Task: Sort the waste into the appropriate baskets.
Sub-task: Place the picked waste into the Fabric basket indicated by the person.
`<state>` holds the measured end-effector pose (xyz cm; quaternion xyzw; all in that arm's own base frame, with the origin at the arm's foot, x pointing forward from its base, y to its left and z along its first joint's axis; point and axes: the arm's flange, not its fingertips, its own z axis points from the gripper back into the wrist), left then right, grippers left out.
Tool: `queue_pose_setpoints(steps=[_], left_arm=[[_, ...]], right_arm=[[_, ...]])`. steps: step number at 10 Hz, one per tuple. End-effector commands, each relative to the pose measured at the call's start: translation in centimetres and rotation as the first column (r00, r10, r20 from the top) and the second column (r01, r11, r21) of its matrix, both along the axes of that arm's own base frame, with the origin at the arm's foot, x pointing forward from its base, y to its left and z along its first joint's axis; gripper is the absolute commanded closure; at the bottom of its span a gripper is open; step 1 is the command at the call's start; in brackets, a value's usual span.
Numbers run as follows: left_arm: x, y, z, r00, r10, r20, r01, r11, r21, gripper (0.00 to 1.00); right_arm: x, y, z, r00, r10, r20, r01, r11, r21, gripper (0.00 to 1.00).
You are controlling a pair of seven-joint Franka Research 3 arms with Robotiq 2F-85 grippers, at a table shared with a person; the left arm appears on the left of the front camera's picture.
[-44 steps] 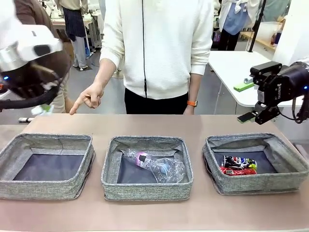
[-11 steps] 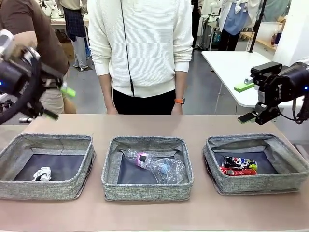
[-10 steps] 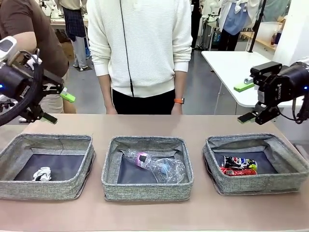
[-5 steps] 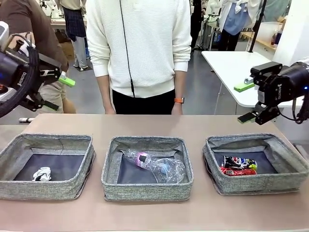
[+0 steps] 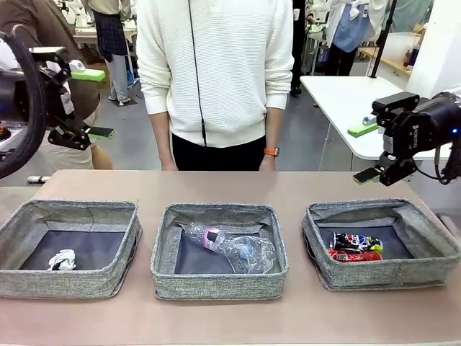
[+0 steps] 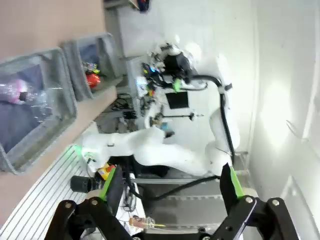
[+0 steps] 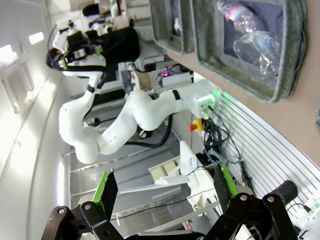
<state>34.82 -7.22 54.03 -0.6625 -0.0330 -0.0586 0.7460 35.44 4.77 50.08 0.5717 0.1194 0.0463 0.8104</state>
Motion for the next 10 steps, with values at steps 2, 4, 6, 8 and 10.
queue_pose_setpoints(steps=[2,4,6,8,10], left_arm=[[-0.70,-0.97,1.23,0.999,0.049,0.001,-0.048,0.993,0.112,0.00],[-0.70,-0.97,1.23,0.999,0.049,0.001,-0.048,0.993,0.112,0.00],[-0.70,-0.97,1.23,0.999,0.049,0.001,-0.048,0.993,0.112,0.00],[-0.70,-0.97,1.23,0.999,0.049,0.001,-0.048,0.993,0.112,0.00],[-0.70,-0.97,1.23,0.999,0.049,0.001,-0.048,0.993,0.112,0.00]], right_arm=[[0.09,0.16,0.64,1.000,-0.008,-0.016,0.009,1.000,0.011,0.00],[0.09,0.16,0.64,1.000,-0.008,-0.016,0.009,1.000,0.011,0.00],[0.09,0.16,0.64,1.000,-0.008,-0.016,0.009,1.000,0.011,0.00],[0.09,0.16,0.64,1.000,-0.008,-0.016,0.009,1.000,0.011,0.00],[0.09,0.16,0.64,1.000,-0.008,-0.016,0.009,1.000,0.011,0.00]])
